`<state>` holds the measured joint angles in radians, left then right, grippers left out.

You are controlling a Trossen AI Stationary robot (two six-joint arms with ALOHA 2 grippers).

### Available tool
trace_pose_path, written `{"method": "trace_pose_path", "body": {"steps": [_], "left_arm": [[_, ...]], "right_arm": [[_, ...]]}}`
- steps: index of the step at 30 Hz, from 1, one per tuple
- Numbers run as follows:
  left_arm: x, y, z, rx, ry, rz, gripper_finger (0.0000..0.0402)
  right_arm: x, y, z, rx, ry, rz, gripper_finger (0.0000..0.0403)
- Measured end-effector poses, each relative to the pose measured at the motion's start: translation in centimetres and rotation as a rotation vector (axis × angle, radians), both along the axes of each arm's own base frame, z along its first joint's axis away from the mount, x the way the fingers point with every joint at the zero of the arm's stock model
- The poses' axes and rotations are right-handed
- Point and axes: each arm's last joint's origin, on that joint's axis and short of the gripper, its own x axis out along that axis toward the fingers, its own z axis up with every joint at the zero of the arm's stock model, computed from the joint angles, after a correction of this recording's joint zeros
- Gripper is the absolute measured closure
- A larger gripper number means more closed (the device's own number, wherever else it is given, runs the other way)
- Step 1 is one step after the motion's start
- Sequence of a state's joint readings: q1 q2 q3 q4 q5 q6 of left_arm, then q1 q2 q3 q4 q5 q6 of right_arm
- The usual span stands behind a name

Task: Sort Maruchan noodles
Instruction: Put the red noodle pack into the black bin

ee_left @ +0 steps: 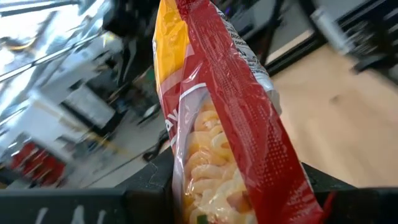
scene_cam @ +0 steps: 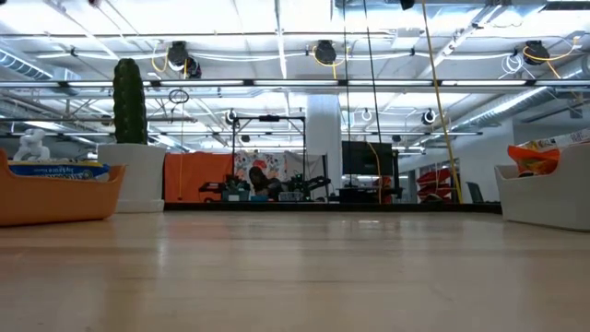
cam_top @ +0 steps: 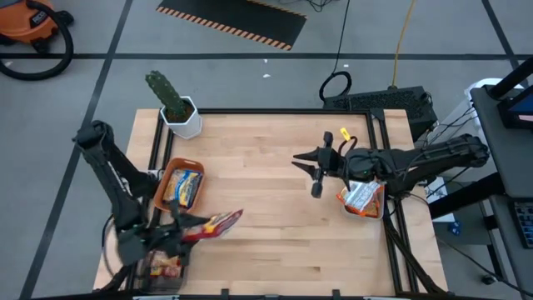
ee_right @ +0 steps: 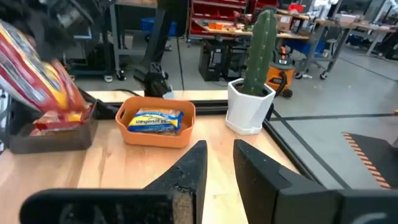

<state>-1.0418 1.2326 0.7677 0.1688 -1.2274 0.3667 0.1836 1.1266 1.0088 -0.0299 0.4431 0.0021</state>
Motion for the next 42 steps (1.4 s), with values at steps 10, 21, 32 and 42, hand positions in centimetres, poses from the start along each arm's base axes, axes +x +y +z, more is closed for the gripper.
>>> {"method": "trace_pose_path", "body": {"steps": [10,21,32,42], "left_arm": [[-5.7,0.4,2.3,-0.126,0.002,-0.233,0.0245],[-8.9,3.4,0.7,-0.206,0.305,-0.448,0.0245],[-11.0,4.6,-1.1,-0.187,0.688,-0.601,0.0245],[-12.4,4.4,-1.4,-0.346,0.826,-0.614,0.0245]], "right_arm": [[0.0,1.0,-0.3,0.049,0.004,0.027,0.0328],[0.5,1.5,-1.6,0.052,0.032,0.041,0.0328],[0.6,0.5,-3.3,0.050,0.036,-0.004,0.0328],[0.7,0.4,-2.8,0.060,-0.016,-0.003,0.0328]]}}
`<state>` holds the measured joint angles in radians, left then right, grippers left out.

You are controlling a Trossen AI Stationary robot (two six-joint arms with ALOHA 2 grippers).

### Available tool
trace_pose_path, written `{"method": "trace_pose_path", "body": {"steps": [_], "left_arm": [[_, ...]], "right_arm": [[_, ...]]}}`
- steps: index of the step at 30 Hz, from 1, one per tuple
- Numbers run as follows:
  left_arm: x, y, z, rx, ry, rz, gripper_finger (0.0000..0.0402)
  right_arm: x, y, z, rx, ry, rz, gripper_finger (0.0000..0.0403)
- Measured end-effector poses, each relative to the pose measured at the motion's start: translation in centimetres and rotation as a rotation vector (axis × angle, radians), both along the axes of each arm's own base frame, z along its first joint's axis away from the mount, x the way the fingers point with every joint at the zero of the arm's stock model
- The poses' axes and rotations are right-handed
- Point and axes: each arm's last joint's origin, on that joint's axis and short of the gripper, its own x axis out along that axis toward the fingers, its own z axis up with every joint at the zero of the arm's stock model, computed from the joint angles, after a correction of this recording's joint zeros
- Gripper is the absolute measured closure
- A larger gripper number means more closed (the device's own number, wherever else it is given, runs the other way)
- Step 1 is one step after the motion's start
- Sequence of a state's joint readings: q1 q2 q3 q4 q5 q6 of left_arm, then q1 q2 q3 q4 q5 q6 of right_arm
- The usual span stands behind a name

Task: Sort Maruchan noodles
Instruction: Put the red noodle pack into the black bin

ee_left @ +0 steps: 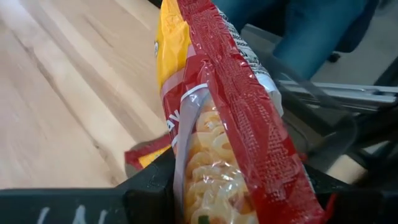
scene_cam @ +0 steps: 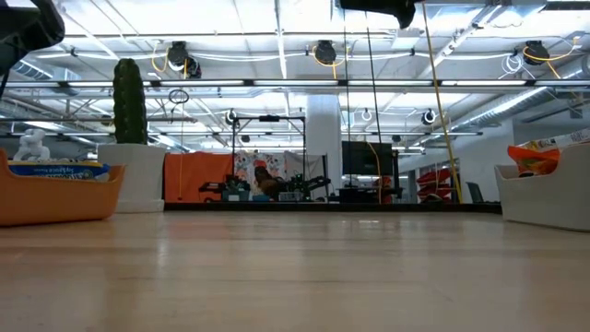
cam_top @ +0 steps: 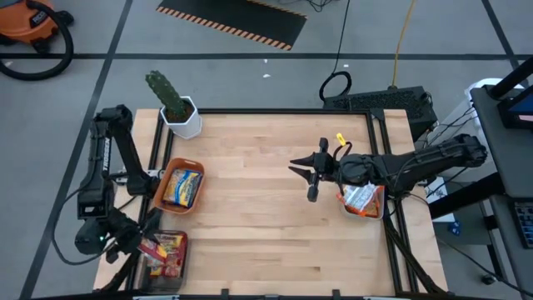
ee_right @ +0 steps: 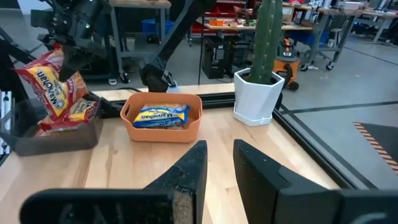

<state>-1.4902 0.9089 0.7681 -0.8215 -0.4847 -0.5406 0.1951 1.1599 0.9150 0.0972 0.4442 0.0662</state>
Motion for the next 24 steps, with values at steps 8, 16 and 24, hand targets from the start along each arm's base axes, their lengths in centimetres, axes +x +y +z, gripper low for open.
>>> {"method": "trace_pose_path", "body": {"steps": [8,16,24], "left_arm": [[-0.1,-0.4,-0.6,0.016,0.043,0.043,0.0245],[-0.1,-1.5,-1.5,0.023,0.084,0.110,0.0244],[0.0,-1.9,-1.7,-0.027,0.126,0.182,0.0242]], "right_arm": [[0.0,0.0,0.0,0.006,-0.006,0.000,0.0328],[0.0,0.0,0.0,0.048,-0.017,-0.006,0.0328],[0.0,0.0,0.0,0.052,-0.018,-0.006,0.0328]]}}
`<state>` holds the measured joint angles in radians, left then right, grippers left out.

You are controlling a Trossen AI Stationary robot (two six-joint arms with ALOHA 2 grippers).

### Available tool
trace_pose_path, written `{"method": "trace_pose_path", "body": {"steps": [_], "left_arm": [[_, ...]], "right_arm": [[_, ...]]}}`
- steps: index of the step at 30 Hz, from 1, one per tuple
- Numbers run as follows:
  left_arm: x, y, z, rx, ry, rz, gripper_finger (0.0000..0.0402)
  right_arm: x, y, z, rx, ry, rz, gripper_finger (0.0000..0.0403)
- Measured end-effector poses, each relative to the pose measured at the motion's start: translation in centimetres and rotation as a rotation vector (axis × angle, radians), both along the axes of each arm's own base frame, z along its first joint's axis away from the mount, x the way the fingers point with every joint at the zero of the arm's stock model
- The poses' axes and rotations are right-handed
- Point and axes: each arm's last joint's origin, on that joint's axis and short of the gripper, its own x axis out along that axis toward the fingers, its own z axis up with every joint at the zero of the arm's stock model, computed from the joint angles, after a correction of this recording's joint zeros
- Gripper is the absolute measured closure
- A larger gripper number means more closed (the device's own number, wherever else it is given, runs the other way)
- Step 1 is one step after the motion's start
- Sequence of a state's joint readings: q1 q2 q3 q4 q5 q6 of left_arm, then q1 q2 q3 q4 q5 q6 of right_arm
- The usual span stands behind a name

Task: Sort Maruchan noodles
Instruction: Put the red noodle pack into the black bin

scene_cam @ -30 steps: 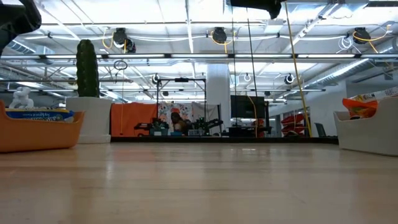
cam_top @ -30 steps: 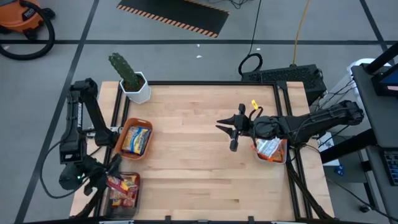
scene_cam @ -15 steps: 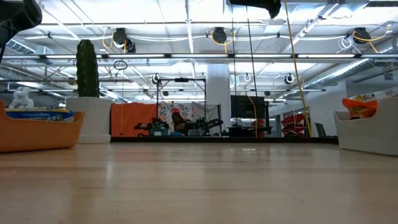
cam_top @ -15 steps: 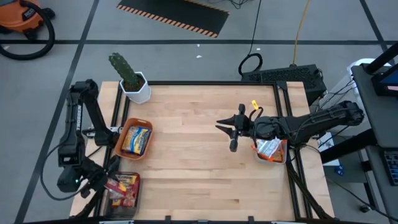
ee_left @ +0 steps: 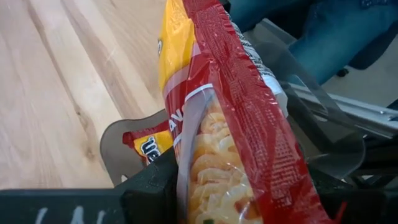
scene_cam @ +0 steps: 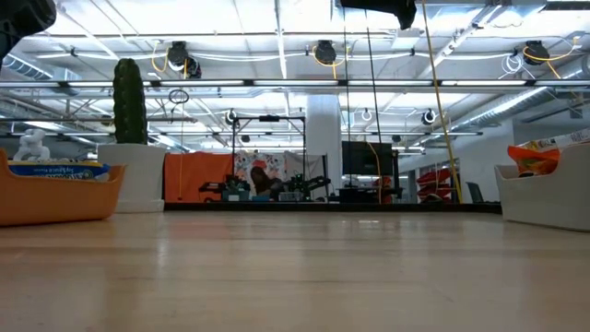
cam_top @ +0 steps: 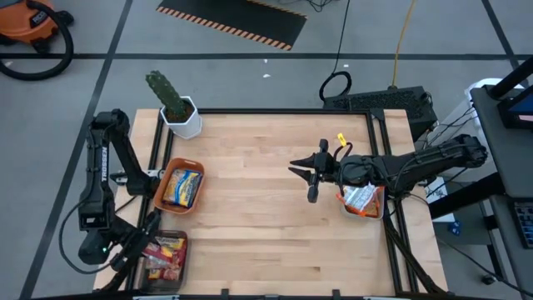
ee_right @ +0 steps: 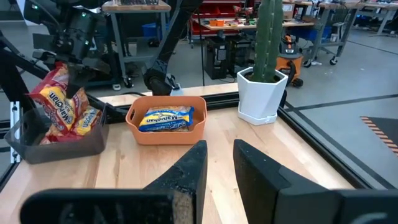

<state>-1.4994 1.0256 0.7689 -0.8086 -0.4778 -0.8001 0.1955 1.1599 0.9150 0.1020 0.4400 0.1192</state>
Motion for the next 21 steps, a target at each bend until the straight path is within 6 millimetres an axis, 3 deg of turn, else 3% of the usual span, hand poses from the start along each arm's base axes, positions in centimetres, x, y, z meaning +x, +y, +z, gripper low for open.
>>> {"method": "trace_pose_path", "body": {"steps": [12,21], "left_arm": [[0.03,0.00,0.02,-0.079,0.051,0.129,0.0171],[0.12,-0.53,0.54,-0.182,0.052,0.157,0.0143]], "right_arm": [[0.00,0.00,0.00,0.000,0.000,0.000,0.0328],[0.00,0.00,0.00,0.000,0.000,0.000,0.0328]]}}
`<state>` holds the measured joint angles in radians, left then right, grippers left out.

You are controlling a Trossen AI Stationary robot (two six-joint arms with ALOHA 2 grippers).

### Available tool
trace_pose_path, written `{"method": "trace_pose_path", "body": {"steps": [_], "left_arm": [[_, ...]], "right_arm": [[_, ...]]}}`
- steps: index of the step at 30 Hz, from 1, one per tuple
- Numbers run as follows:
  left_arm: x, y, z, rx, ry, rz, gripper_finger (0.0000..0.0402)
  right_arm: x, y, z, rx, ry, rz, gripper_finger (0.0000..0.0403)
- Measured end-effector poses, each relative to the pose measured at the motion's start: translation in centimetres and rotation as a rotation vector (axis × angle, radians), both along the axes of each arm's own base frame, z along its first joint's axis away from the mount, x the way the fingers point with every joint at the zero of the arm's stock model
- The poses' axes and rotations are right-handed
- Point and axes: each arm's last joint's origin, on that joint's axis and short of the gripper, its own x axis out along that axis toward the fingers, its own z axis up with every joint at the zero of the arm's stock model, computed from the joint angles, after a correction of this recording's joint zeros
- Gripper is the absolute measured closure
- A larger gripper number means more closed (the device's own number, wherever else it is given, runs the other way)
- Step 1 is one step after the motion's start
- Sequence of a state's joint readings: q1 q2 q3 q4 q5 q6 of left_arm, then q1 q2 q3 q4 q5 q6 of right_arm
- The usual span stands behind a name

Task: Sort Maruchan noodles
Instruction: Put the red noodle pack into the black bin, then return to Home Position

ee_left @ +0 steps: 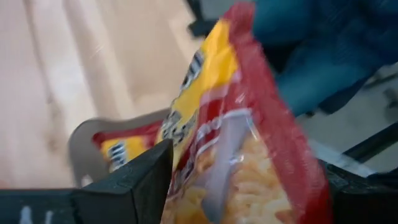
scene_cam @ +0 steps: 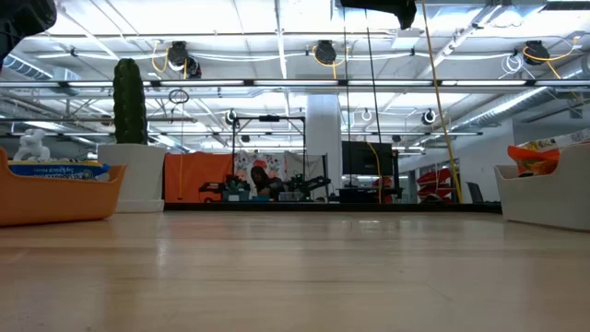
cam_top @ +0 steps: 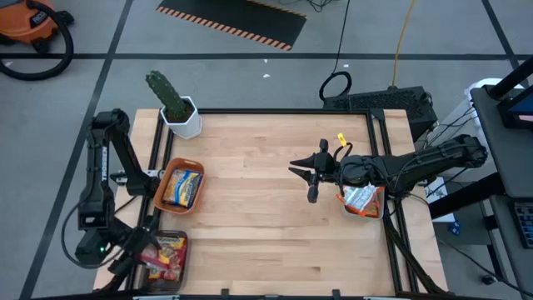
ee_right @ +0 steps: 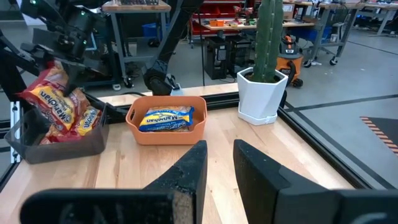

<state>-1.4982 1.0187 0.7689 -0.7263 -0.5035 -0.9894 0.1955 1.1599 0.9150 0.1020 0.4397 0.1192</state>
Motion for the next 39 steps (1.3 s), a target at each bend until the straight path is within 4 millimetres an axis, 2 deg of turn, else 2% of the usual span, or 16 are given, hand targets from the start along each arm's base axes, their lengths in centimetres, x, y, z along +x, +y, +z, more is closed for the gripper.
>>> {"method": "trace_pose_path", "body": {"steps": [6,12,18,29,34,39], "left_arm": [[0.2,-0.4,1.5,-0.186,-0.046,0.042,0.0142],[0.9,0.1,2.8,-0.309,-0.059,0.113,0.0142],[1.1,0.5,3.8,-0.386,-0.082,0.112,0.0142],[1.8,0.2,2.7,-0.280,-0.091,0.133,0.0142],[2.8,0.9,2.0,-0.197,-0.086,0.207,0.0142],[4.6,2.1,2.3,0.021,-0.307,0.208,0.0142]], "right_arm": [[0.0,0.0,0.0,0.002,-0.001,-0.001,0.0328],[0.0,0.0,0.0,0.029,-0.007,-0.006,0.0328],[0.0,0.0,0.0,0.029,-0.008,-0.006,0.0328],[0.0,0.0,0.0,0.027,-0.007,-0.006,0.0328],[0.0,0.0,0.0,0.012,-0.003,-0.002,0.0328],[0.0,-0.3,0.0,-0.058,0.013,-0.002,0.0328]]}}
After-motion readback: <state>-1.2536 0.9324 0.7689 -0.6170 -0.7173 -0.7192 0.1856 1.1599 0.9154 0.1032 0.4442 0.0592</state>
